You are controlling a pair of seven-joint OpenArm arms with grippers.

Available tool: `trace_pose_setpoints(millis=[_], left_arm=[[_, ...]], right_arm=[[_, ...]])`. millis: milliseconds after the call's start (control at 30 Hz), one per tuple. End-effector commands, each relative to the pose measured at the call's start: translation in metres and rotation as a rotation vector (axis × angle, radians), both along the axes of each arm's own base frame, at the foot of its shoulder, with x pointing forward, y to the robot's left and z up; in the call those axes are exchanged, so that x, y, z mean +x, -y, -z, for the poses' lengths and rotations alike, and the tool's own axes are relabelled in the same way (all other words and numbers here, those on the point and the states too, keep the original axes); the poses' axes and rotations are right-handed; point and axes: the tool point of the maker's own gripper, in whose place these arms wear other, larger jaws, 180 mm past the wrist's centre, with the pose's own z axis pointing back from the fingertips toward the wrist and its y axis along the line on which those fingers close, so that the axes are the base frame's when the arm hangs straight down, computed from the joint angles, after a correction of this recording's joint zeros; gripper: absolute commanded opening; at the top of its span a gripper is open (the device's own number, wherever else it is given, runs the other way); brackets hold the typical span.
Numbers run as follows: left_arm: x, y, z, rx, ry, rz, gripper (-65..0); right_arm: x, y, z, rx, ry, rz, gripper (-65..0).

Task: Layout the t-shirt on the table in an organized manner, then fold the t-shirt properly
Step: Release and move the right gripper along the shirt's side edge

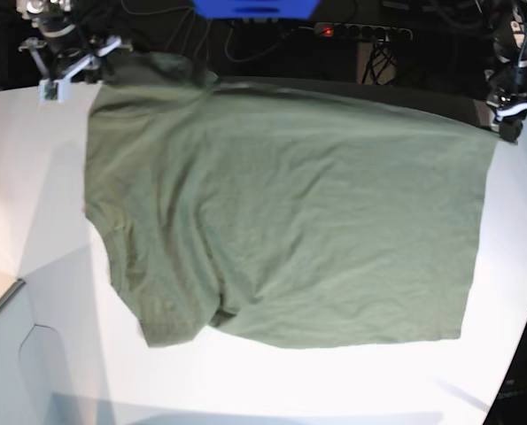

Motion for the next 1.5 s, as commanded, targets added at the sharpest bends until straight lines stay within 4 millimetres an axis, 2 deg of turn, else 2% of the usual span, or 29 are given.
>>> trace_pose_setpoints(millis=[0,100,200,267,400,467,567,700,867,1000,1133,1233,1333,1467], left_arm=[[0.004,-0.008,-0.014,0.036,0.037,-0.003,-64.9],[0.005,-0.009,-0.015,0.040,0.039,0.000,-64.9],[0.005,-0.010,-0.016,0.042,0.043,-0.001,-64.9],[0.005,-0.010,-0.016,0.044,0.042,-0.001,-64.9],[0.005,-0.009,-0.015,0.041,0.038,0.000,-64.9],[0.005,-0.009,-0.015,0.041,0.038,0.000,-64.9],[0.005,-0.009,-0.015,0.041,0.038,0.000,-64.9],[0.004,-0.009,-0.015,0.041,0.037,0.000,-64.9],[0.003,-0.009,-0.015,0.042,0.035,0.002,-64.9],[0.002,-0.009,-0.015,0.042,0.033,0.002,-64.9],[0.004,-0.009,-0.015,0.041,0.037,0.000,-64.9],[0.005,-0.010,-0.015,0.042,0.038,0.001,-64.9],[0.005,-0.010,-0.016,0.044,0.040,0.000,-64.9],[0.005,-0.010,-0.016,0.045,0.041,-0.001,-64.9]], right_arm=[[0.007,0.013,-0.011,-0.030,0.043,0.009,-43.7],[0.032,0.035,-0.027,-0.071,0.118,0.058,-39.8],[0.065,0.048,-0.044,-0.099,0.201,0.063,-39.1],[0.091,0.044,-0.055,-0.100,0.255,0.030,-39.0],[0.147,0.016,-0.068,-0.060,0.346,-0.068,-39.0],[0.177,0.000,-0.064,-0.034,0.361,-0.129,-39.0],[0.222,-0.011,-0.051,0.013,0.353,-0.160,-39.0],[0.273,-0.013,-0.029,0.093,0.311,-0.125,-39.0],[0.319,-0.005,-0.008,0.172,0.238,-0.077,-39.0],[0.335,0.008,-0.005,0.185,0.302,-0.041,-39.0],[0.333,0.013,0.004,0.187,0.335,-0.020,-39.0],[0.329,0.004,0.010,0.186,0.320,-0.044,-39.0],[0.319,-0.022,0.026,0.182,0.276,-0.119,-39.0],[0.314,-0.028,0.031,0.180,0.261,-0.141,-39.0]])
